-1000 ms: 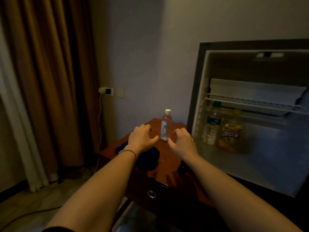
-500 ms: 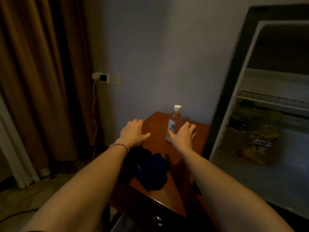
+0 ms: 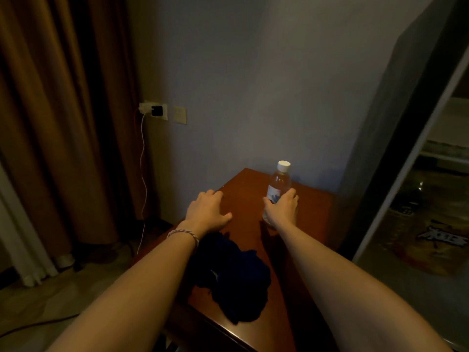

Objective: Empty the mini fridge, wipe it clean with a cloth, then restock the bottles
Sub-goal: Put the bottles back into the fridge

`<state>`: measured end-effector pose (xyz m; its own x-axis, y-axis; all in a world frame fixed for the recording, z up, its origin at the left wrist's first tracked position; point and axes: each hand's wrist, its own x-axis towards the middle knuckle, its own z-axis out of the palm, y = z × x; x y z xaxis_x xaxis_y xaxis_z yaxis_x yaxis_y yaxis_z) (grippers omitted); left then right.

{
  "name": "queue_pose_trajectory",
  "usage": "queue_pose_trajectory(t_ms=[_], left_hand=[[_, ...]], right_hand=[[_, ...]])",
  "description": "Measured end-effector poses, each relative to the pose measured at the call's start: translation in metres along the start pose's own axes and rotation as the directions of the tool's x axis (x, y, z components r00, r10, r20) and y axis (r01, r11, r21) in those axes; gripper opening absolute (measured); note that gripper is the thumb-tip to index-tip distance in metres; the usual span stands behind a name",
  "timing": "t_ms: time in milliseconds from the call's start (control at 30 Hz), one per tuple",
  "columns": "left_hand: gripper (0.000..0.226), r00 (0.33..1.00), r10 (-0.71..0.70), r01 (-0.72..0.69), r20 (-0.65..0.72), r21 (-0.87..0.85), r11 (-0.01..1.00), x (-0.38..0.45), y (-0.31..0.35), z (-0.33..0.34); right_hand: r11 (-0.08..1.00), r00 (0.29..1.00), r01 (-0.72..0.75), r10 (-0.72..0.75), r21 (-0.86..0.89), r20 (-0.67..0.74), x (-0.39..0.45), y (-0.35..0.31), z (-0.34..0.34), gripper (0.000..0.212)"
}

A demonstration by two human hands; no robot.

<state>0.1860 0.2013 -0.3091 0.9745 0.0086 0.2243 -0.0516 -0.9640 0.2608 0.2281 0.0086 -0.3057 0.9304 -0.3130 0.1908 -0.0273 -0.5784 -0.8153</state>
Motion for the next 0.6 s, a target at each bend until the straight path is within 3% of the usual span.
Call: queue_pose_trajectory(t_ms=[600], left_hand=[[0.044, 0.988, -0.052, 0.047, -0.148, -0.033, 0.998, -0.063, 0.023, -0.050]], right_hand=[[0.987, 0.986, 0.153, -0.150, -0.041, 0.067, -0.077, 0.000, -0.038, 0.054]])
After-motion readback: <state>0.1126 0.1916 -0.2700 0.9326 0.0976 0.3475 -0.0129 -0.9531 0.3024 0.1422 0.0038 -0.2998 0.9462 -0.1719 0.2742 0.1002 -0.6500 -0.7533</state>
